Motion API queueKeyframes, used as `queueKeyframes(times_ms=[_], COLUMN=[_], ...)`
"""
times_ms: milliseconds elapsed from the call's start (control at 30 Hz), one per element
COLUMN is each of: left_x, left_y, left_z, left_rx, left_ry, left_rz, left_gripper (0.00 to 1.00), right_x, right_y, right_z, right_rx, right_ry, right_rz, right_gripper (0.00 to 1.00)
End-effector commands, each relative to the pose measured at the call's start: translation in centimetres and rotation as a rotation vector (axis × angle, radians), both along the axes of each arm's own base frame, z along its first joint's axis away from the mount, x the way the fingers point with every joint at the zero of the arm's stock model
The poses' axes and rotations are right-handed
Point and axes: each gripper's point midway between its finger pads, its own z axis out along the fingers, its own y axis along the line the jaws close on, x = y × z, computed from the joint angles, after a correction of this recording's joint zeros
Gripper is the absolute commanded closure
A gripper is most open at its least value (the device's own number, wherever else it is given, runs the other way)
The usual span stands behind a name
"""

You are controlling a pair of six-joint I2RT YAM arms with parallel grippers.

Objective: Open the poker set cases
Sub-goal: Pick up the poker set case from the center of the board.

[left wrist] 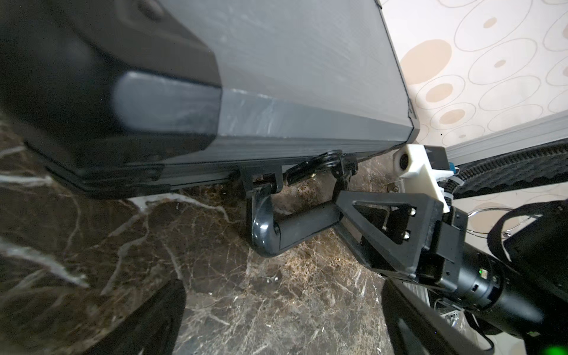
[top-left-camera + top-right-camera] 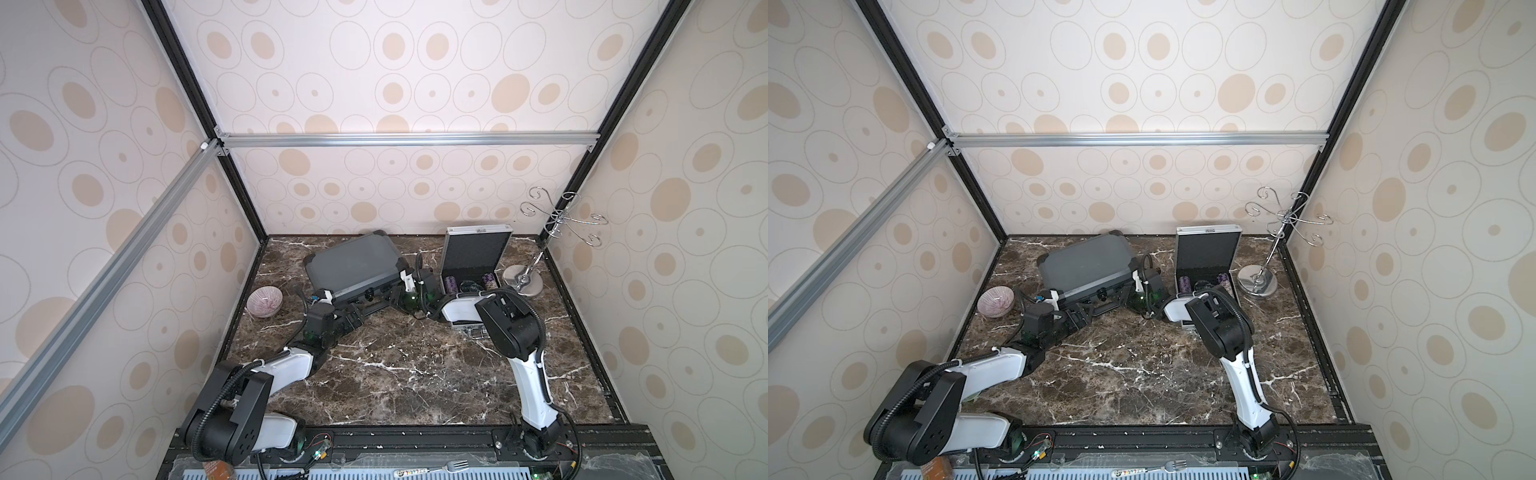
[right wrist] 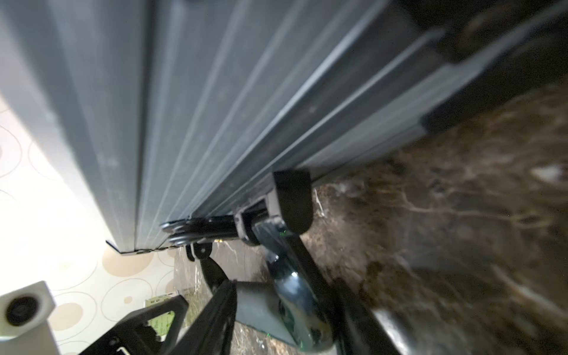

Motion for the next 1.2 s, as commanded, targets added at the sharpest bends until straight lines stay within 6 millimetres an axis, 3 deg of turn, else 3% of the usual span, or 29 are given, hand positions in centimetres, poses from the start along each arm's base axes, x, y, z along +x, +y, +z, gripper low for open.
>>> queueKeyframes(times_ms=[0,233,567,867,1167], left_x=[0.4,-0.1,-0.4,-0.1,-0.8], left_y=[-0.3,-0.7,-1.8,-1.8,-1.3], left_z=[0.7,0.4,-0.3,-0.4,-1.5], left_rx=[-0.068,-0.175,-0.376,-0.495,-0.671], left_ry=[-0.025,-0.04,-0.058,-0.084,-0.098], left_rz=[0.002,0.019,0.026,0.057,0.117], left_gripper=[0.0,0.0,0.1,0.14,0.29], right_x=[-0.5,0.1,0.1,-1.7,-3.1], right_y=[0.4,0.1,-0.6,-0.3,0.7], right_z=[-1.4,-1.6,-1.5,-1.7,-0.8], right_rx=[0.042,0.066,0.11,0.138,0.139], right_ry=[0.065,0.089,0.109,0.119,0.106], right_rz=[-0.03,-0.098,-0.168,-0.212,-0.203], right_gripper=[0.53,0.66,0.88,0.96,0.98])
